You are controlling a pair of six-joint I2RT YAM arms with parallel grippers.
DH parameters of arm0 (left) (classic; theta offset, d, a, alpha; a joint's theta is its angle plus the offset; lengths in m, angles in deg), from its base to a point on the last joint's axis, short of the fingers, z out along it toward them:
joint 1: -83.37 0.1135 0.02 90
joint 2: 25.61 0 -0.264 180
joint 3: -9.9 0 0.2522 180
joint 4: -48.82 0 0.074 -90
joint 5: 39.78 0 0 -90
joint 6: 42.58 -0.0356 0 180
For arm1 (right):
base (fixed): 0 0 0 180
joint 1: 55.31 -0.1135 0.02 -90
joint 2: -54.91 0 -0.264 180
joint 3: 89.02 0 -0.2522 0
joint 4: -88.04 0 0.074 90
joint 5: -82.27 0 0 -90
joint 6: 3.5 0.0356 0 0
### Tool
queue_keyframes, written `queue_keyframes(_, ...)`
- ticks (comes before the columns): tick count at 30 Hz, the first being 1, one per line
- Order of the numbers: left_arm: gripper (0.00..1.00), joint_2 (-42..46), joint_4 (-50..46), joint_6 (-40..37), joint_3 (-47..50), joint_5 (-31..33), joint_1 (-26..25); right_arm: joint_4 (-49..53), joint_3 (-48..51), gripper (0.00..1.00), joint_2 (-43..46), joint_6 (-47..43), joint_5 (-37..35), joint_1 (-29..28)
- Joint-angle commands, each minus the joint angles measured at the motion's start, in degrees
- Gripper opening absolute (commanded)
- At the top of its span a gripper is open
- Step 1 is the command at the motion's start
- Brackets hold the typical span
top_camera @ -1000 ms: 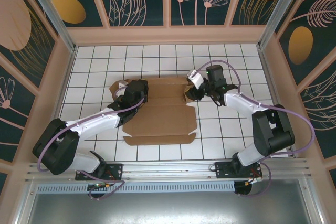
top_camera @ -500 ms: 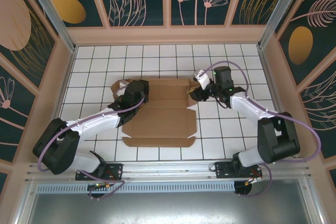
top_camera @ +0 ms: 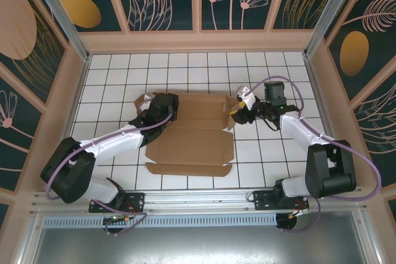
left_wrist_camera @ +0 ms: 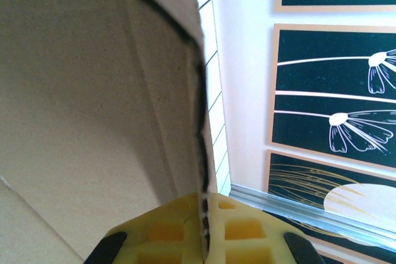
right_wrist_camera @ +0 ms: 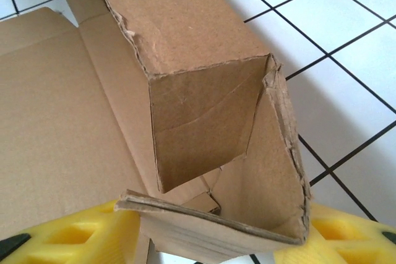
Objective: Fold the paper box
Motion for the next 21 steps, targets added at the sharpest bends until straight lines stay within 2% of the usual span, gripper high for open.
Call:
queue_keyframes(1,0.00,-0.5,-5.2,-1.6,0.1,1.2,0.3,2.4,-1.4,0.57,2.1,0.5,5.8,0.5)
queue_keyframes(2,0.00,-0.4,-5.2,-2.0,0.2,1.5,0.3,2.2,-1.3,0.65,2.5,1.1,6.0,0.4)
queue_keyframes(4,0.00,-0.1,-5.2,-2.6,0.4,2.0,0.3,2.4,-1.4,0.66,3.3,2.8,6.1,0.5)
queue_keyframes(9,0.00,-0.4,-4.7,-3.8,0.3,1.4,0.3,-2.4,-1.4,0.61,7.1,13.8,11.2,2.6)
queue_keyframes(11,0.00,-0.6,-4.6,-4.7,0.0,1.3,0.3,-5.4,-1.2,0.57,8.5,18.7,10.6,4.3)
queue_keyframes(12,0.00,-0.7,-4.6,-4.9,0.0,1.3,0.3,-7.0,-0.8,0.51,9.0,20.3,9.9,5.7)
queue_keyframes(13,0.00,-0.6,-4.4,-4.9,0.0,1.2,0.3,-7.1,-0.6,0.44,9.2,20.1,6.1,6.5)
queue_keyframes(16,0.00,-0.5,-3.6,-5.1,0.2,1.0,0.4,-3.4,0.1,0.35,8.4,15.0,-2.6,8.4)
queue_keyframes(19,0.00,-0.3,-3.1,-5.8,0.2,1.2,0.4,0.0,0.9,0.31,6.0,9.6,-12.9,7.2)
queue_keyframes(21,0.00,-0.3,-2.3,-6.3,0.3,1.3,0.4,0.8,1.8,0.31,5.0,7.8,-14.8,6.9)
